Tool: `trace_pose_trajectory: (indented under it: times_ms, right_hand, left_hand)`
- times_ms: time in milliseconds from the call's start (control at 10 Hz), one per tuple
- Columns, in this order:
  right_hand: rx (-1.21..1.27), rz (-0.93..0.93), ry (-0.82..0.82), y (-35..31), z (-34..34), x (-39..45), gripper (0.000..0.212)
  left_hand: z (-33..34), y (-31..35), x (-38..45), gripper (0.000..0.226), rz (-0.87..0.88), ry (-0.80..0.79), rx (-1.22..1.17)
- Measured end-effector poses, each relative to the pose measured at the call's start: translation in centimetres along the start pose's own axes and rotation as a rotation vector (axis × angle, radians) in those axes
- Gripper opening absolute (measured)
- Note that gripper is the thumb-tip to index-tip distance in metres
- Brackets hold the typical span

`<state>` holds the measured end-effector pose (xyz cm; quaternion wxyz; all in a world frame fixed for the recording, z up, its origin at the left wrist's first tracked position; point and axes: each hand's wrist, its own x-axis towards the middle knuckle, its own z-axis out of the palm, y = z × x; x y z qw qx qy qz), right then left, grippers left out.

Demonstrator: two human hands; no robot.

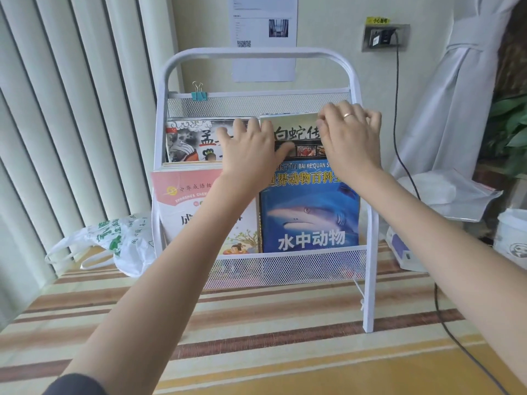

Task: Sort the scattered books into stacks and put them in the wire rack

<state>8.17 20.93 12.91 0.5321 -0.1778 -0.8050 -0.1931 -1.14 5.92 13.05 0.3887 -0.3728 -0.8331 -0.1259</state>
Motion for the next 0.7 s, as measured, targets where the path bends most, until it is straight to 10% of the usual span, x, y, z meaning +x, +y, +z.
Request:
trace_pose_trajectory:
  times_ms: [100,300,500,600,700]
  right_hand:
    - [0.102,-0.021,-0.037,-1.5,0.4,-0.9,0.042]
    - [0.067,0.004,-0.258,-1.7,2.5,-1.9,0.058]
    - [0.133,0.002,-0.289,-1.8,2.0,-1.8,0.053]
    - [0.486,0.087,-0.232,-1.3,0.2,-1.7,0.041]
    - [0.951,0.236,0.155,0.1,-4.8,-2.5,0.028]
  left_hand:
    - [0.9,-0.1,-0.7,0.017,0.001,0.341,0.037]
    - [2.1,-0.3,-1.2,0.040,0.048,0.154,-0.046]
    - [0.3,-0.1,-2.5,0.036,0.060,0.319,-0.242]
    - [-1.6,-2.0,-3.8,0.038,-0.026,0.231,-0.471]
    - [-6.1,-6.0,-6.8,0.027,-0.145,0.313,-1.053]
